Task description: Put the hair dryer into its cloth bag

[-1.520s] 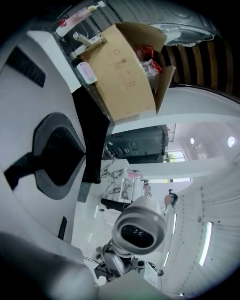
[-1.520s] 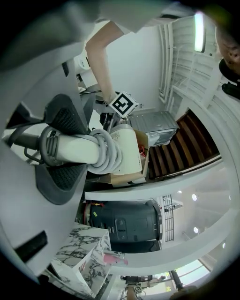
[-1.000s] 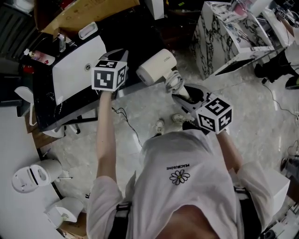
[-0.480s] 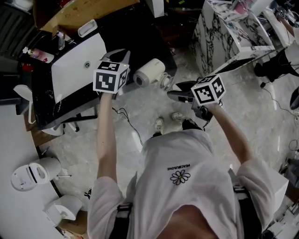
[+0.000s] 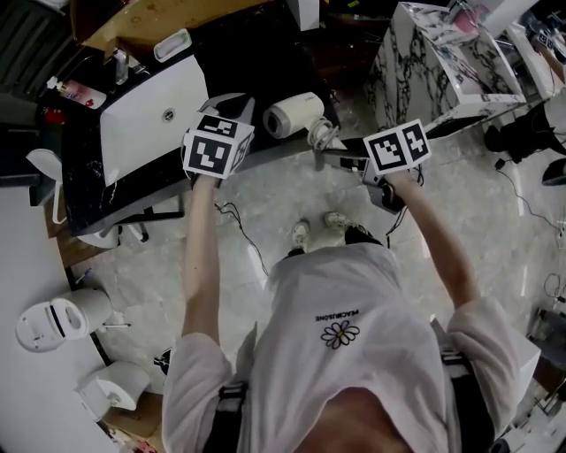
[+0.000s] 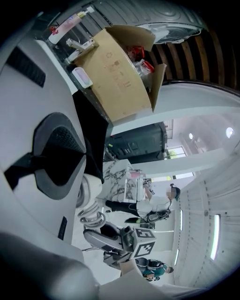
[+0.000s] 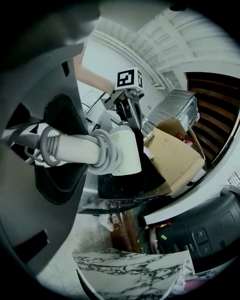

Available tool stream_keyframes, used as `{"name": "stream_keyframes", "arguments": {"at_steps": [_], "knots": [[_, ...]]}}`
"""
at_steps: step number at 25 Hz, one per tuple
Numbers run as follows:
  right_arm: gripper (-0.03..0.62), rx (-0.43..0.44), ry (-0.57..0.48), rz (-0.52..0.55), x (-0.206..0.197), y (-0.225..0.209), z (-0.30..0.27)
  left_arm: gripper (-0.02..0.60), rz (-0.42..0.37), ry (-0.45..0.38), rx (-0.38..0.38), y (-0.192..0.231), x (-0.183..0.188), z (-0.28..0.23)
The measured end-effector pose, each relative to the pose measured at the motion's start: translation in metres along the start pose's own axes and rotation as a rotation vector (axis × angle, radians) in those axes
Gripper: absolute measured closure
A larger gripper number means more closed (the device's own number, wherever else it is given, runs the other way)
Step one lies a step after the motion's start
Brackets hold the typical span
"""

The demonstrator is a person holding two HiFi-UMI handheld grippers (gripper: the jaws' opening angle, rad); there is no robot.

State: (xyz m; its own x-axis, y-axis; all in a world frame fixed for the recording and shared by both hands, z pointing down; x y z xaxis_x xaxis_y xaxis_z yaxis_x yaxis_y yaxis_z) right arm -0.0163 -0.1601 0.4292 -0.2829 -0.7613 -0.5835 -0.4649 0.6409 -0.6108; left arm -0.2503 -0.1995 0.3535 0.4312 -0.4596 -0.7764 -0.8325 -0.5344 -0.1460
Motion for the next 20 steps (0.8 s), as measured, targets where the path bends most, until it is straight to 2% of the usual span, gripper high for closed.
{"name": "stream_keyframes", "arguments": {"at_steps": [8, 20], "knots": [[0.425, -0.100, 0.014, 0.027, 0.019, 0.000, -0.009, 0.560, -0.021, -0.013, -0.009, -0.005, 0.003, 0.002], [0.424, -0.197, 0.042, 0.027, 0.056, 0.002, -0.037, 0.560, -0.026, -0.004, -0.004, -0.006, 0.000, 0.007]]}}
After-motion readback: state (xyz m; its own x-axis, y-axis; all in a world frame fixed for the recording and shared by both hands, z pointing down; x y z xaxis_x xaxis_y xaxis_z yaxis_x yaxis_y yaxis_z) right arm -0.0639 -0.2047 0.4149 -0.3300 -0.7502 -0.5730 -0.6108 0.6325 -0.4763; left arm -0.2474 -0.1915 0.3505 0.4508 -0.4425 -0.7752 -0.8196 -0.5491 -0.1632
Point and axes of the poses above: the fingertips, and each gripper's own axes: z backward along the fingers, y to its left, x out of its top, the point moved 8 cm from there along z, backward along the fingers, and after that the axes turned 5 degrees about z, right-handed, at the moved point
